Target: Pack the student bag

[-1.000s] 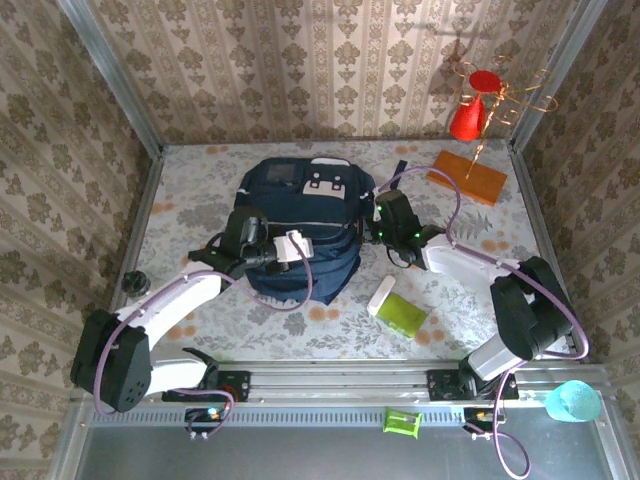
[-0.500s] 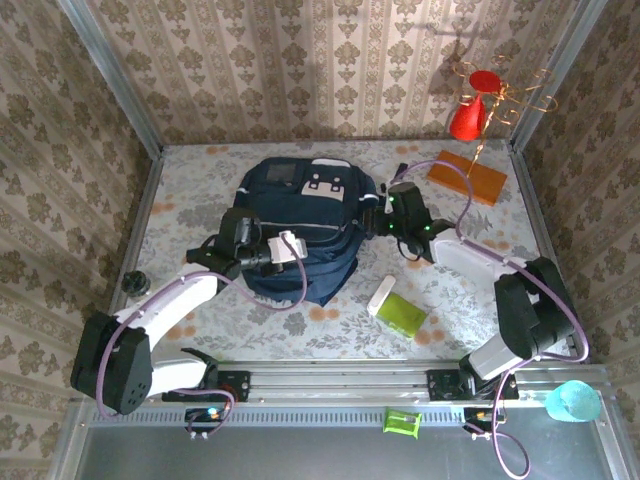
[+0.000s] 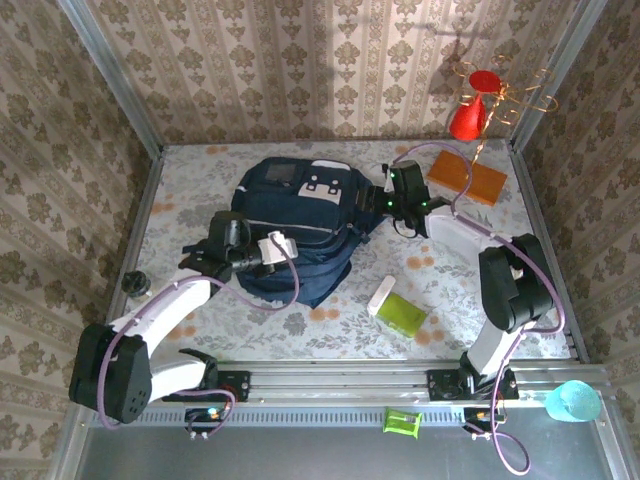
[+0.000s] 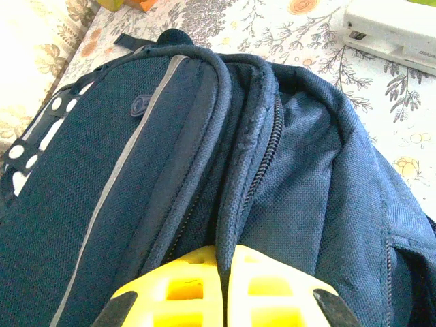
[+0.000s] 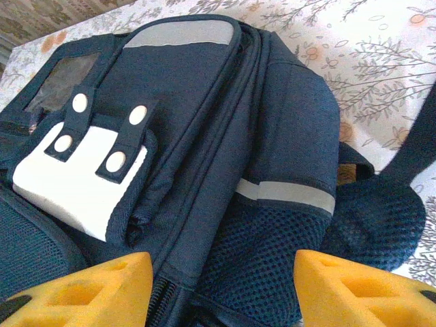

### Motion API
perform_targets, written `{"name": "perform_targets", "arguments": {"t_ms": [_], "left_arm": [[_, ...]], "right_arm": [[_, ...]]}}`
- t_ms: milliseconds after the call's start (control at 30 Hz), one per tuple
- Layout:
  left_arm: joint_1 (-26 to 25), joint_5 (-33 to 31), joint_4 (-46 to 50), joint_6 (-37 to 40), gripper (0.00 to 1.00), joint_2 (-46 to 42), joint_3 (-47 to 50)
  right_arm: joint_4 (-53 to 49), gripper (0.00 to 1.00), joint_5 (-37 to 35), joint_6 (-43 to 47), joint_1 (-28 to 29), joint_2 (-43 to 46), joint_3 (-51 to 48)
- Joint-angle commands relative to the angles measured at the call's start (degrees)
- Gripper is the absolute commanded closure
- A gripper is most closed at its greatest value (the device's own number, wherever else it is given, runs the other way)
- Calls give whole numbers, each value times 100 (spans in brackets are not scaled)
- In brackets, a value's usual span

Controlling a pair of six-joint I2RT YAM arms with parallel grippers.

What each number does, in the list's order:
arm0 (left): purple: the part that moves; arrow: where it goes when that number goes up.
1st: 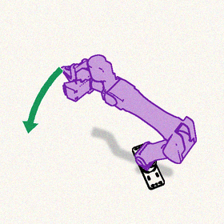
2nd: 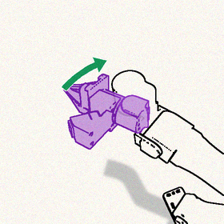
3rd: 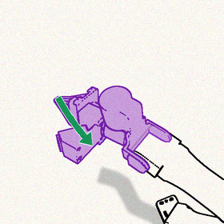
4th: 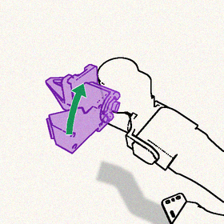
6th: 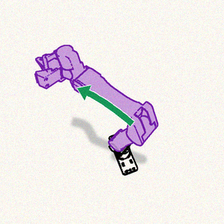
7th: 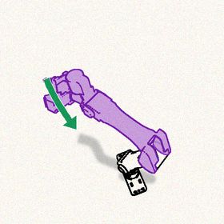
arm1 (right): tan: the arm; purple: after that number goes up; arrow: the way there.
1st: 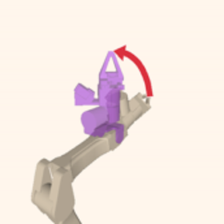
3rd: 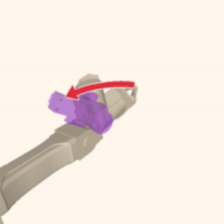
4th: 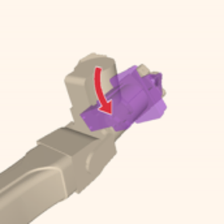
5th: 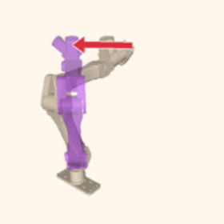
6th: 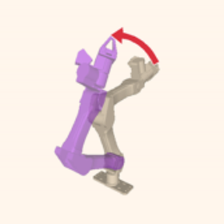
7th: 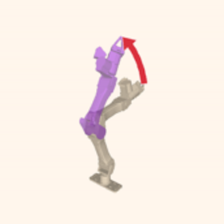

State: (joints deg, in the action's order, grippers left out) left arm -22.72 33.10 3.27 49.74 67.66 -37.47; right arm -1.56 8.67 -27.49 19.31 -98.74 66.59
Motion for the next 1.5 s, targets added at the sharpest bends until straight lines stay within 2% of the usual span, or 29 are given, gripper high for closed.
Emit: {"name": "perform_targets", "arguments": {"t_ms": [0,133,300,500,567,667,833,933,1000,1100,1233,1467], "left_arm": [[201,181,-185,-153,100,-117,82],[277,288,-184,-175,100,-78,90],[305,328,-237,-236,100,-38,100],[307,311,-232,-262,100,70,102],[305,290,-255,-288,100,85,91],[312,131,-321,-320,100,90,108],[534,-252,-547,-521,100,103,135],[693,-44,-595,-526,100,55,170],[725,58,-583,-531,100,55,170],[752,160,-571,-534,100,72,166],[760,183,-577,-557,100,25,170],[756,197,-594,-583,100,11,170]], "right_arm": [[-1,40,548,-187,-3,-204,242],[187,34,1184,-369,55,-585,493],[400,33,1798,-494,197,-985,777],[383,34,2011,-439,393,-1213,882],[228,37,1875,-356,450,-1201,891],[167,48,1645,-385,459,-1106,726],[482,53,1915,-339,653,-734,214],[424,48,1739,69,684,-265,-148],[259,44,1457,610,633,76,-365],[-178,38,1403,1621,567,301,-487],[-793,37,1572,2593,543,217,-403],[-820,41,1564,3259,349,65,-251]]}}
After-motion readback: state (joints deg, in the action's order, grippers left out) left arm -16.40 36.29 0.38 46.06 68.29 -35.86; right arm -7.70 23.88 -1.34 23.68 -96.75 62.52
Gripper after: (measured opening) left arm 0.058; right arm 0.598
